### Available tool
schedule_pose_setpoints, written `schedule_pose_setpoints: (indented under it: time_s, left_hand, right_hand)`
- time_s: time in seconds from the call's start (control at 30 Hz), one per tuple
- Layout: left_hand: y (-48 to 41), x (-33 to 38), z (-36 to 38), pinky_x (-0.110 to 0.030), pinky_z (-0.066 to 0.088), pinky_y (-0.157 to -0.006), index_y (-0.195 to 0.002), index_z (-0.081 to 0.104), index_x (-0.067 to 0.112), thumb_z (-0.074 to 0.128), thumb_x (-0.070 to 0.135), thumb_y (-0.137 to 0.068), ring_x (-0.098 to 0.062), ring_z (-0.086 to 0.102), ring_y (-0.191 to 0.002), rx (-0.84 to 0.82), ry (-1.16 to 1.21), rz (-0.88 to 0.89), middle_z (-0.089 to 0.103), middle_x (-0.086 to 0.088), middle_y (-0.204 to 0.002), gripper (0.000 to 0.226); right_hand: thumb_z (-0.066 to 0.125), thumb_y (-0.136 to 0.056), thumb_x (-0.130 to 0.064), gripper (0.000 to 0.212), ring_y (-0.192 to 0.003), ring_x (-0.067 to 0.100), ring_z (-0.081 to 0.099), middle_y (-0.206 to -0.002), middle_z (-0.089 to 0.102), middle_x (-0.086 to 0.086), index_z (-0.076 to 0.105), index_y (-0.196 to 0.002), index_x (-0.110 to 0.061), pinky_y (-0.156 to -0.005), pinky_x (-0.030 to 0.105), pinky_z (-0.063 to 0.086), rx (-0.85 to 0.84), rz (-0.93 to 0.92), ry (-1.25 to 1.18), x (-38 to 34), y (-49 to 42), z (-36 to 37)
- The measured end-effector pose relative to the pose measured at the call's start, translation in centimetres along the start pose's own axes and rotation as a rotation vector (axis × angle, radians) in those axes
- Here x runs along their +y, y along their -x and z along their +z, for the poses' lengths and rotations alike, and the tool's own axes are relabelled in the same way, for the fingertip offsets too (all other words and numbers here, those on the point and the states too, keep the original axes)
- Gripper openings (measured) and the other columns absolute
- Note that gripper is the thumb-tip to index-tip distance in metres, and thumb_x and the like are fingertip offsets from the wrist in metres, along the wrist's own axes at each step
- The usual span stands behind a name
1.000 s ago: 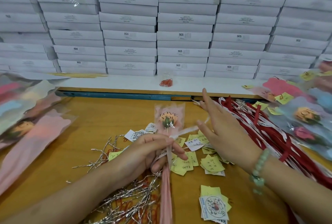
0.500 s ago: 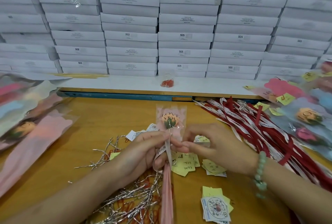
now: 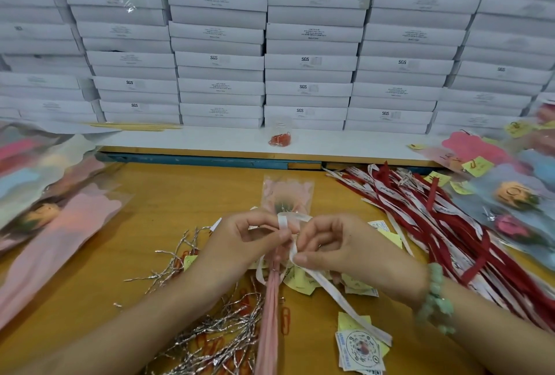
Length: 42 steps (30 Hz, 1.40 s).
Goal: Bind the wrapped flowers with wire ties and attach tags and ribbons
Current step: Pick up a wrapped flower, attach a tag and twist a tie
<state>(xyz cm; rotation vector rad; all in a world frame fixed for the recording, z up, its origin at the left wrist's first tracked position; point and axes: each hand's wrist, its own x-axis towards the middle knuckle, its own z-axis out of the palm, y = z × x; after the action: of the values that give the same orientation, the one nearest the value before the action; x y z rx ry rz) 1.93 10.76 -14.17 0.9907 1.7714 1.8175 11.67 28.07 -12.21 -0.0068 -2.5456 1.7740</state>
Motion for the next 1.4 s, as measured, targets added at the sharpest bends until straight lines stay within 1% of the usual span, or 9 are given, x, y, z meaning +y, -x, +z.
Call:
schedule_pose_setpoints:
  time_s: [0.13, 0.3, 0.43, 0.57, 0.7, 0.83, 1.1, 1.2, 1.4]
  left_hand:
    - [0.3, 0.5, 0.4, -0.027, 0.059, -0.067, -0.084, 0.078, 0.013, 0.076, 0.015, -0.073, -0.016, 0.069, -0.069, 0.003, -0.002, 0.019, 0.076, -0.009, -0.086, 0.011]
    - [0.4, 0.9, 0.6, -0.035, 0.062, -0.071, -0.076, 0.077, 0.015, 0.080, 0.020, -0.065, -0.030, 0.071, -0.080, -0.017, -0.082, 0.070, 0.074, -0.009, -0.085, 0.012]
    - [0.4, 0.8, 0.5, -0.031, 0.061, -0.071, -0.074, 0.077, 0.017, 0.082, 0.024, -0.063, -0.027, 0.071, -0.079, -0.023, -0.132, 0.104, 0.074, -0.010, -0.085, 0.014]
    - [0.2, 0.9, 0.1, -0.025, 0.058, -0.072, -0.073, 0.078, 0.019, 0.080, 0.021, -0.067, -0.018, 0.071, -0.083, -0.051, -0.168, 0.153, 0.073, -0.003, -0.086, 0.007]
    - [0.2, 0.8, -0.2, -0.035, 0.060, -0.076, -0.074, 0.078, 0.015, 0.082, 0.005, -0.071, -0.020, 0.069, -0.087, -0.078, -0.208, 0.164, 0.071, -0.003, -0.091, 0.011]
    - [0.0, 0.6, -0.3, -0.030, 0.059, -0.076, -0.073, 0.078, 0.012, 0.082, 0.008, -0.068, -0.017, 0.068, -0.087, -0.071, -0.204, 0.159, 0.070, 0.001, -0.090, 0.007]
    - [-0.3, 0.8, -0.8, -0.022, 0.055, -0.073, -0.070, 0.078, 0.012, 0.081, 0.008, -0.062, -0.016, 0.068, -0.083, -0.055, -0.132, 0.145, 0.071, 0.001, -0.087, 0.010]
    - [-0.4, 1.0, -1.1, -0.026, 0.058, -0.074, -0.071, 0.078, 0.007, 0.081, 0.007, -0.061, -0.016, 0.069, -0.080, -0.064, -0.101, 0.102, 0.072, -0.001, -0.087, 0.011]
    - [-0.4, 1.5, -1.8, -0.047, 0.053, -0.080, -0.072, 0.079, 0.014, 0.084, 0.014, -0.063, -0.025, 0.067, -0.084, -0.115, -0.201, 0.027, 0.072, -0.001, -0.091, 0.011]
  right_hand:
    - [0.079, -0.079, -0.019, 0.028, -0.058, 0.006, 0.062, -0.072, 0.071, -0.001, 0.056, -0.094, -0.017, -0.052, 0.018, 0.047, 0.139, -0.019, 0.122, 0.7, 0.1, 1.0]
    - [0.070, -0.086, -0.020, 0.015, -0.088, 0.005, 0.062, -0.091, 0.066, -0.013, 0.060, -0.098, -0.024, -0.063, 0.018, 0.050, 0.175, -0.235, 0.278, 1.2, 0.2, 1.8]
    - [0.063, -0.091, -0.010, 0.014, -0.072, 0.022, 0.063, -0.082, 0.069, 0.006, 0.055, -0.098, -0.019, -0.061, 0.024, 0.049, 0.135, -0.198, 0.163, 1.3, 0.0, 1.6]
    - [0.057, -0.095, -0.002, 0.008, -0.051, 0.007, 0.055, -0.074, 0.067, 0.020, 0.054, -0.100, -0.008, -0.051, 0.012, 0.041, 0.117, -0.174, -0.033, 1.6, -0.1, 1.9]
    - [0.059, -0.091, 0.002, 0.013, -0.082, 0.031, 0.067, -0.085, 0.071, 0.011, 0.061, -0.098, -0.009, -0.076, 0.037, 0.052, 0.157, -0.196, -0.056, 2.1, -0.2, 2.0]
    - [0.066, -0.084, 0.009, 0.024, -0.076, 0.015, 0.066, -0.086, 0.069, -0.003, 0.066, -0.094, -0.012, -0.073, 0.028, 0.054, 0.146, -0.191, -0.035, 2.2, -0.2, 1.8]
    - [0.078, -0.075, -0.013, 0.022, -0.085, 0.021, 0.069, -0.092, 0.073, 0.011, 0.070, -0.095, -0.006, -0.077, 0.025, 0.056, 0.174, -0.147, -0.229, 2.3, -0.2, 1.4]
    - [0.073, -0.071, -0.022, 0.025, -0.073, 0.008, 0.067, -0.082, 0.072, 0.002, 0.069, -0.091, -0.006, -0.066, 0.015, 0.050, 0.202, -0.138, -0.335, 2.1, -0.1, 1.2]
    - [0.062, -0.090, -0.007, 0.013, -0.079, 0.008, 0.064, -0.088, 0.067, 0.004, 0.061, -0.103, -0.006, -0.072, 0.017, 0.050, 0.205, -0.146, -0.293, 2.1, 0.0, 1.3]
